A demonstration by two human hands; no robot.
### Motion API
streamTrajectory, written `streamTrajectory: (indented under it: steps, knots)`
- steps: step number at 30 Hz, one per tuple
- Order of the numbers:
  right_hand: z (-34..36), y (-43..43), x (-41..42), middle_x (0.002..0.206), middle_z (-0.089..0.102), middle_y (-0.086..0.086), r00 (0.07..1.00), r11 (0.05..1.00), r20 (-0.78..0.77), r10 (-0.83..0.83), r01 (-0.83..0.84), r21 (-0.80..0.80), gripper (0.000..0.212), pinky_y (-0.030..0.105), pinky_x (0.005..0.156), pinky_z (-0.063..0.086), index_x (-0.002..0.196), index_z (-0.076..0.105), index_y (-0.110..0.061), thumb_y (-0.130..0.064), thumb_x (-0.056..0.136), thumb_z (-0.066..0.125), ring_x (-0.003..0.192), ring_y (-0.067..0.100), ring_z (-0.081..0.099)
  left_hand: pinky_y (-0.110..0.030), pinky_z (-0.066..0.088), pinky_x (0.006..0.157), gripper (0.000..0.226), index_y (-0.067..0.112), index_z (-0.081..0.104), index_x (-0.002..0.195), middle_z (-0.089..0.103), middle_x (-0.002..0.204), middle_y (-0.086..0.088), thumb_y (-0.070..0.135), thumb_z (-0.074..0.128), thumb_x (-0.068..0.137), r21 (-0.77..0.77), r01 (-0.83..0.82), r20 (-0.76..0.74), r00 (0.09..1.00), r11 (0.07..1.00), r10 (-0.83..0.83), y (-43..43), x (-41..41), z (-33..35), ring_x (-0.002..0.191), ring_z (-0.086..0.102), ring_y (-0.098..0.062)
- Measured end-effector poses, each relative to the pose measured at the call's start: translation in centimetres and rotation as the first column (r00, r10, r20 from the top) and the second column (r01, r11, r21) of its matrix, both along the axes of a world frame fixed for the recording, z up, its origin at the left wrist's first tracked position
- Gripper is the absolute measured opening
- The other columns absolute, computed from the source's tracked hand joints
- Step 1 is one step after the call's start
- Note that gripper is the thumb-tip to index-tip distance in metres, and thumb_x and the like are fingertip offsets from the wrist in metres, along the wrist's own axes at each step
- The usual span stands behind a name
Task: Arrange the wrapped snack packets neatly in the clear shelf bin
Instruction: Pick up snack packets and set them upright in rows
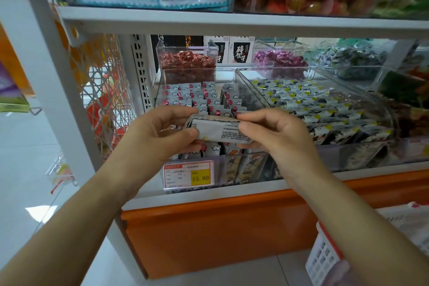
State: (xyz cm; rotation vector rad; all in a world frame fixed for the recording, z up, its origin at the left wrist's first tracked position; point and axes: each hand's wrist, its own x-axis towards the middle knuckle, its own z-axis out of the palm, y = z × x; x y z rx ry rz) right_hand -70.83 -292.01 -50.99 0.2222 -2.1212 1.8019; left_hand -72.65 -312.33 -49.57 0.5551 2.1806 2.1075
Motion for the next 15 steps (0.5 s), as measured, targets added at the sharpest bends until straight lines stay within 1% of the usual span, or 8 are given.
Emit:
streamTrajectory:
  steps: [2, 4, 6, 7, 9, 11, 13, 15]
  knots:
    - [0.09, 0.19, -0.21, 0.079, 0.072, -0.002, 0.998, 0.999, 0.059, 0.028, -0.026, -0.041, 0.011, 0.032, 0.069, 0.059, 0.074, 0.074, -0.022, -0.014, 0.080, 0.070, 0.079, 0.018, 0.070, -0.018, 0.055, 0.070, 0.030, 0.019, 0.064, 0.105, 0.072, 0.099, 0.003, 0.007, 0.063, 0.078, -0.041, 0.001, -0.026, 1.000, 0.999, -0.002, 0.03, 0.07, 0.05, 0.085, 0.071, -0.016]
    - [0.03, 0.41, -0.41, 0.072, 0.071, 0.000, 0.997, 1.000, 0.071, -0.010, 0.011, -0.013, 0.013, 0.046, 0.075, 0.058, 0.069, 0.073, -0.022, -0.017, 0.080, 0.070, 0.078, 0.024, 0.069, -0.020, 0.056, 0.071, 0.029, 0.024, 0.064, 0.101, 0.071, 0.098, 0.003, 0.010, 0.066, 0.076, -0.100, -0.010, -0.051, 0.999, 0.995, 0.005, 0.12, 0.21, -0.03, 0.082, 0.071, -0.015]
    - [0.04, 0.43, -0.46, 0.070, 0.070, 0.000, 0.998, 0.998, 0.036, -0.049, 0.048, 0.027, 0.015, 0.049, 0.077, 0.056, 0.065, 0.072, -0.021, -0.019, 0.080, 0.070, 0.077, 0.026, 0.068, -0.027, 0.057, 0.074, 0.022, 0.028, 0.065, 0.094, 0.071, 0.094, 0.002, 0.025, 0.069, 0.072, -0.183, -0.018, -0.084, 0.996, 0.983, 0.003, 0.23, 0.39, -0.03, 0.082, 0.070, -0.014]
    - [0.01, 0.38, -0.43, 0.070, 0.070, -0.001, 0.998, 0.996, 0.010, -0.058, 0.058, 0.062, 0.015, 0.045, 0.077, 0.057, 0.065, 0.071, -0.022, -0.020, 0.080, 0.070, 0.076, 0.021, 0.068, -0.030, 0.057, 0.075, 0.025, 0.028, 0.065, 0.091, 0.071, 0.090, 0.003, 0.036, 0.068, 0.068, -0.223, -0.027, -0.104, 0.995, 0.974, 0.004, 0.30, 0.50, 0.02, 0.082, 0.069, -0.012]
    - [0.01, 0.14, -0.23, 0.072, 0.069, -0.004, 0.997, 0.985, -0.052, -0.048, 0.056, 0.162, 0.012, 0.025, 0.072, 0.055, 0.070, 0.071, -0.023, -0.020, 0.081, 0.069, 0.072, 0.009, 0.066, -0.031, 0.057, 0.074, 0.039, 0.024, 0.065, 0.085, 0.070, 0.082, 0.005, 0.052, 0.063, 0.058, -0.286, -0.076, -0.156, 0.987, 0.955, 0.032, 0.34, 0.58, 0.15, 0.077, 0.068, -0.011]
    - [0.10, -0.09, -0.07, 0.074, 0.069, -0.009, 0.996, 0.975, -0.081, -0.022, 0.039, 0.218, 0.009, 0.011, 0.063, 0.049, 0.073, 0.071, -0.021, -0.018, 0.082, 0.069, 0.069, 0.001, 0.064, -0.030, 0.058, 0.069, 0.042, 0.019, 0.065, 0.079, 0.069, 0.077, 0.000, 0.054, 0.061, 0.056, -0.312, -0.116, -0.188, 0.981, 0.943, 0.058, 0.21, 0.45, 0.31, 0.072, 0.067, -0.014]
    - [0.17, -0.13, -0.08, 0.070, 0.069, -0.015, 0.997, 0.975, -0.077, -0.003, 0.020, 0.222, 0.011, 0.007, 0.060, 0.046, 0.072, 0.071, -0.022, -0.016, 0.082, 0.069, 0.068, -0.003, 0.063, -0.022, 0.056, 0.061, 0.038, 0.015, 0.067, 0.075, 0.070, 0.073, -0.005, 0.050, 0.061, 0.062, -0.325, -0.114, -0.179, 0.982, 0.939, 0.057, -0.06, 0.27, 0.49, 0.066, 0.067, -0.016]
    - [0.18, -0.19, -0.16, 0.067, 0.068, -0.019, 0.997, 0.974, -0.071, 0.016, 0.000, 0.225, 0.015, 0.007, 0.057, 0.044, 0.070, 0.070, -0.025, -0.015, 0.082, 0.069, 0.065, -0.006, 0.062, -0.014, 0.052, 0.054, 0.030, 0.012, 0.068, 0.074, 0.070, 0.068, -0.004, 0.042, 0.062, 0.073, -0.384, -0.119, -0.199, 0.979, 0.915, 0.044, -0.41, 0.02, 0.53, 0.059, 0.066, -0.012]
